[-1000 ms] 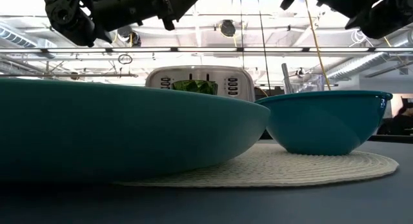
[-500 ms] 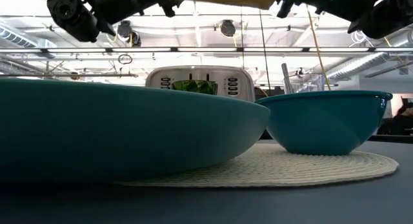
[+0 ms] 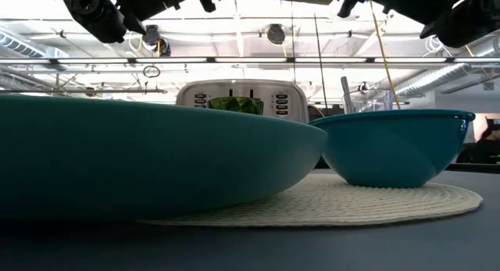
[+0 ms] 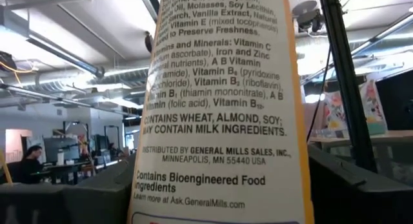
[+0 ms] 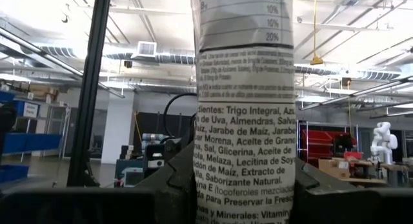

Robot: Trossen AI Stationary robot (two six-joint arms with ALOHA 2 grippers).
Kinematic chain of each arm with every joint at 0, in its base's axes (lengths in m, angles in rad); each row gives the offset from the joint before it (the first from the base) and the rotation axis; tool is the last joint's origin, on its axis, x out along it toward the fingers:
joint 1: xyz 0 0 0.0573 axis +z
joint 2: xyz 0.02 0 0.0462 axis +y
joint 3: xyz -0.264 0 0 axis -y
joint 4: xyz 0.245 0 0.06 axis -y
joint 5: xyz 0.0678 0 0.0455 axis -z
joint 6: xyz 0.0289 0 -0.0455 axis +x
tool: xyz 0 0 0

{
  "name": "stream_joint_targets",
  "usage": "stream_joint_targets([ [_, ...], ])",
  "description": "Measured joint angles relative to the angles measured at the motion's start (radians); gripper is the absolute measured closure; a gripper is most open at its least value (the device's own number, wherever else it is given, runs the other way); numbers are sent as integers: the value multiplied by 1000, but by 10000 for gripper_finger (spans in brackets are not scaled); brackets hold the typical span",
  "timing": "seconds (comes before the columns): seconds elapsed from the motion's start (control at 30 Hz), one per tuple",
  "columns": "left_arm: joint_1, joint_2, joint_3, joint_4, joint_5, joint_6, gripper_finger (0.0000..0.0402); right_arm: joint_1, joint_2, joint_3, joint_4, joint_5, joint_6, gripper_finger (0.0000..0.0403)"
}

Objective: Arrange a breakfast setting
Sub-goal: Pour the cereal into the blue bowl

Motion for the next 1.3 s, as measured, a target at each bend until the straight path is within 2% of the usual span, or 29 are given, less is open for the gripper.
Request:
stream_joint_targets([
  [0.3, -5, 1, 0, -75, -2, -7, 131, 0, -17, 0, 21, -3, -15, 300],
  [0.87, -5, 2, 3, -53, 1, 21, 131, 0, -26, 0, 77, -19, -47, 304],
  [1.0, -6, 8, 31, -52, 15, 26, 131, 0, -26, 2, 101, -50, -76, 304],
  [1.17, -5, 84, 115, -21, 80, 30, 131, 0, -27, 21, 104, -74, -96, 305],
  [1.3, -5, 151, 175, -12, 87, 31, 131, 0, -27, 22, 102, -94, -101, 305],
])
